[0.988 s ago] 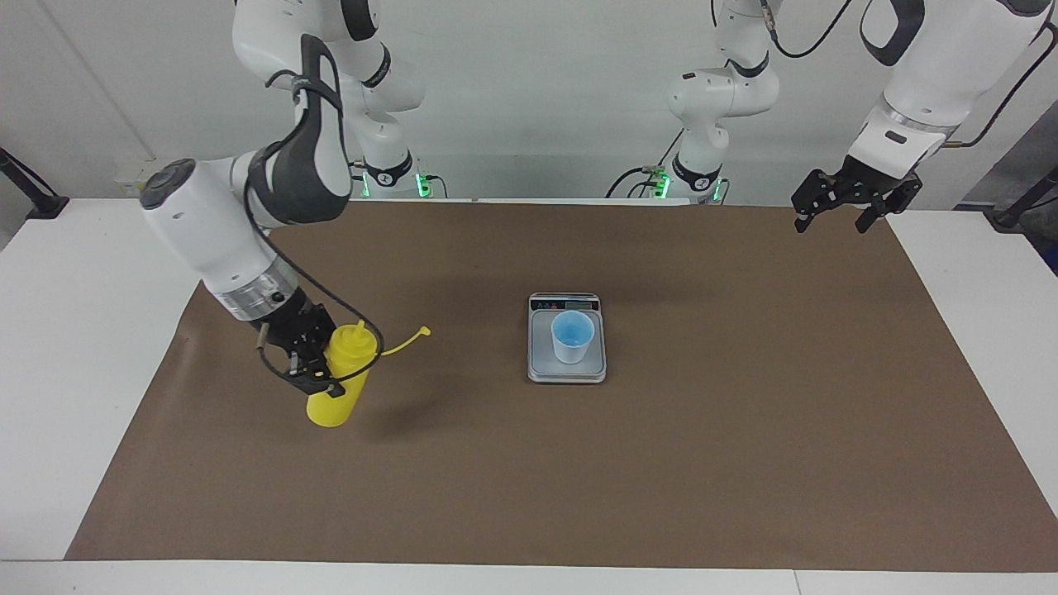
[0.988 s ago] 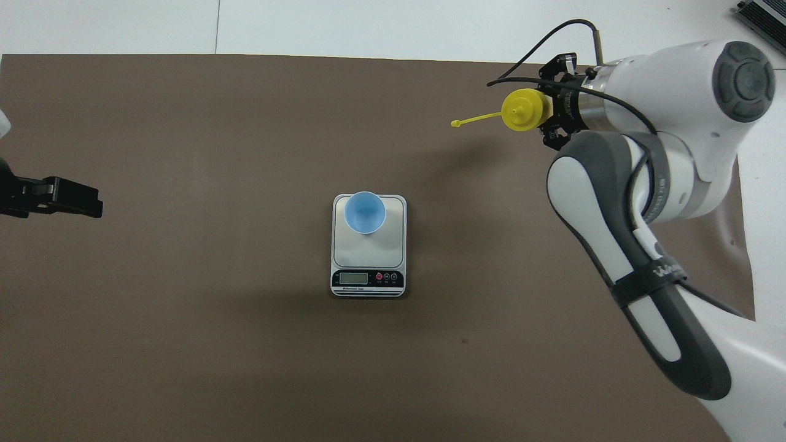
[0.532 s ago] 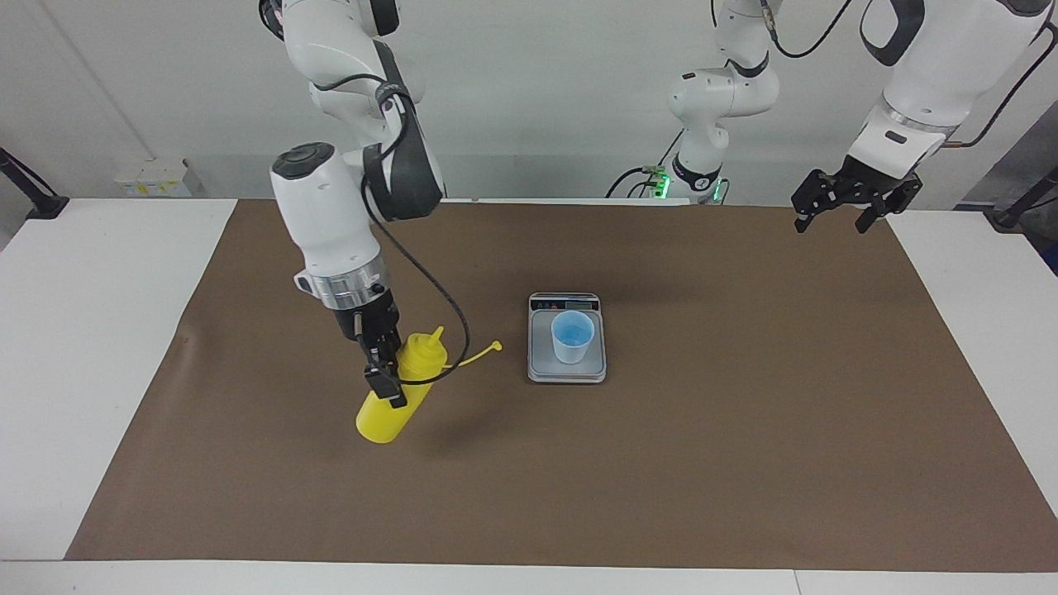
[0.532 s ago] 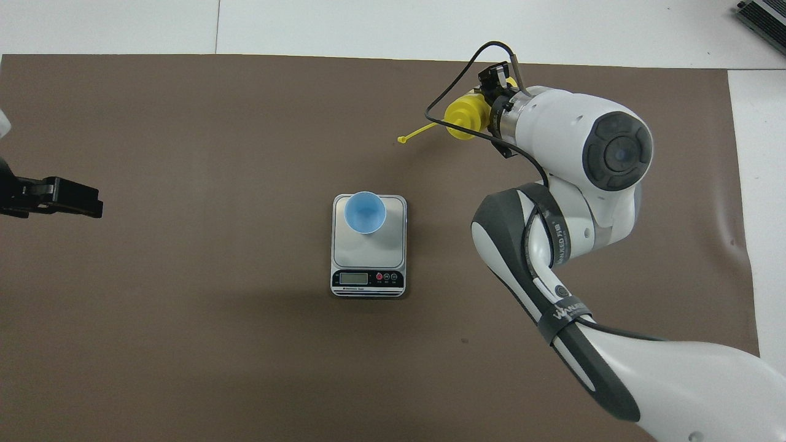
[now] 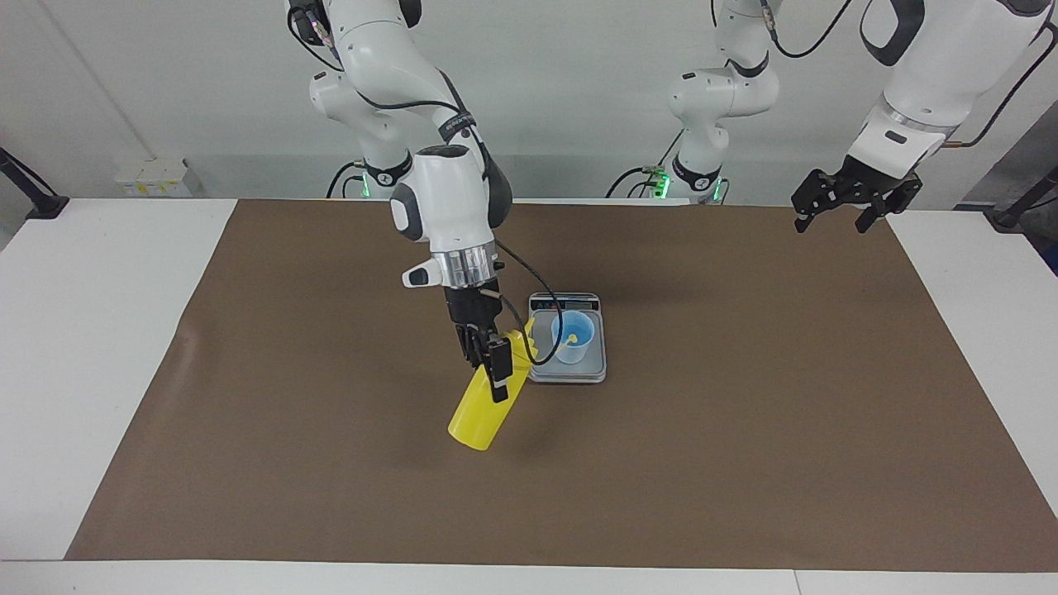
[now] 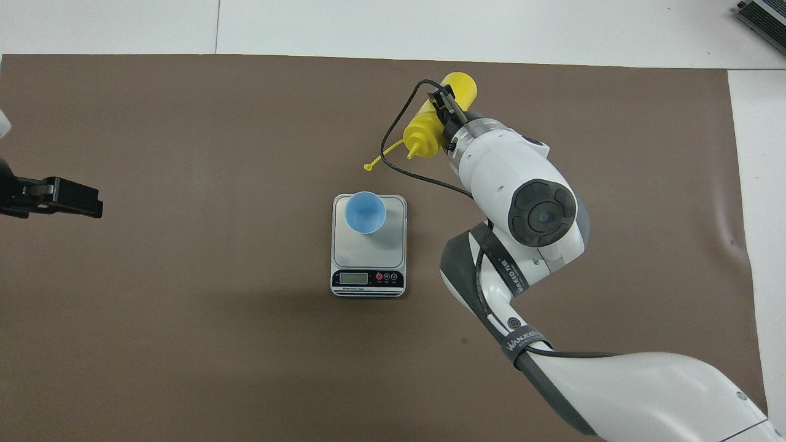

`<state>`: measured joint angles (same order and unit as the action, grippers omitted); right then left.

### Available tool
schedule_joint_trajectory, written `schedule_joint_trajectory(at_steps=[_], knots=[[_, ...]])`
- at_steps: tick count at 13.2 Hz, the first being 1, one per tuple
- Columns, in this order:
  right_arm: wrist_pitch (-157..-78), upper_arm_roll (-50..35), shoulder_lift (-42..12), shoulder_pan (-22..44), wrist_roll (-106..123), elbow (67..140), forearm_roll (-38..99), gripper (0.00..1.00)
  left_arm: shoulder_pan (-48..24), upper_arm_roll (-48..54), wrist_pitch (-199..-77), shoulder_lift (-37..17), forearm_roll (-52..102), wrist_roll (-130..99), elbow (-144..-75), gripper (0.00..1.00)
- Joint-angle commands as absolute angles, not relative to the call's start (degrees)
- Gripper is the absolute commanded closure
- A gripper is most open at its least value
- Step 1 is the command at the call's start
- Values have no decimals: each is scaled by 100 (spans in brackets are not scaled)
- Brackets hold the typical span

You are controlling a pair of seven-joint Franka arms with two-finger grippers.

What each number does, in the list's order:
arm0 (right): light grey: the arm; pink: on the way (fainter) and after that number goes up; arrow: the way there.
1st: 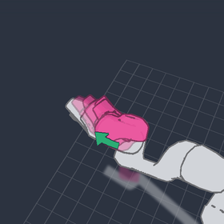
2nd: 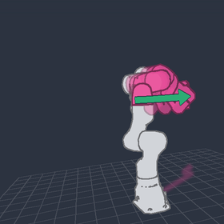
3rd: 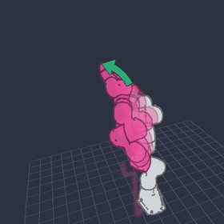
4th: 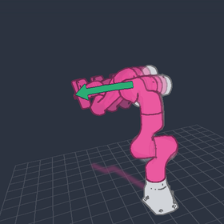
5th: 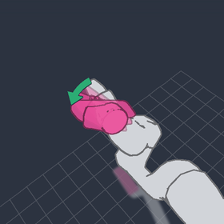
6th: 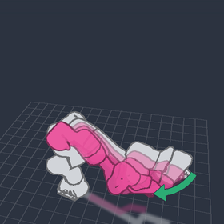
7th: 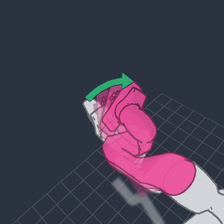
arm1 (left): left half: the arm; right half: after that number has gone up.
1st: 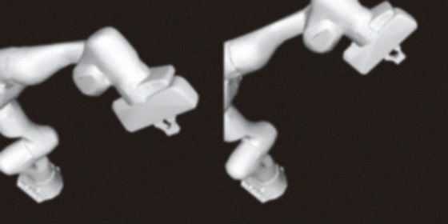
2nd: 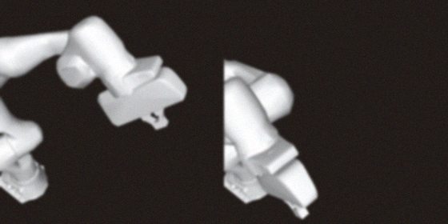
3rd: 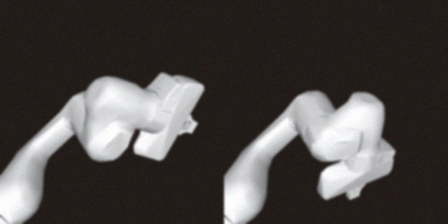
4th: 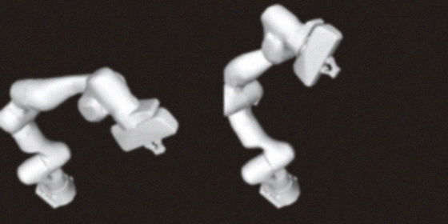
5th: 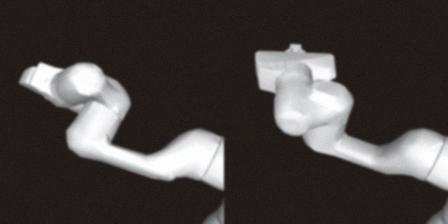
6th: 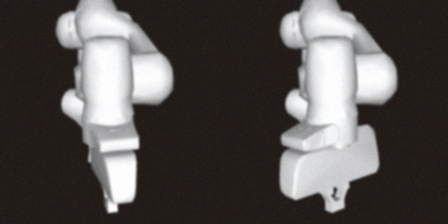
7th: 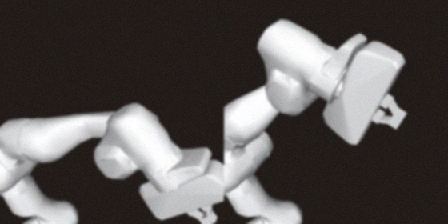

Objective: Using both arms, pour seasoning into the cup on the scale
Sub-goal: 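Tilt the yellow bottle nozzle-down over the blue cup with the right gripper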

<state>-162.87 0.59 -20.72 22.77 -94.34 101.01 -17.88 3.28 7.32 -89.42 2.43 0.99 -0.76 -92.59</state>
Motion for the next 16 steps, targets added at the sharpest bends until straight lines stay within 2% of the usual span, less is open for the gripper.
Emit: schedule_joint_trajectory(at_steps=[1, 4, 11, 16], knots=[[-16541, 97, -2030, 2407, -9641, 10160, -2441, 100, 378, 756, -8886, 360, 44, -26, -9352, 0], [-16918, 88, -2171, 2426, -9650, 10151, -3380, 100, 378, 756, -8886, 360, 44, -26, -9352, 0], [-17147, 97, -2197, 2514, -9835, 10037, -5121, 100, 378, 756, -8886, 360, 44, -26, -9352, 0], [-17174, 105, -2618, 2479, -9896, 9178, -5290, 100, 378, 756, -8886, 360, 44, -26, -9352, 0]])
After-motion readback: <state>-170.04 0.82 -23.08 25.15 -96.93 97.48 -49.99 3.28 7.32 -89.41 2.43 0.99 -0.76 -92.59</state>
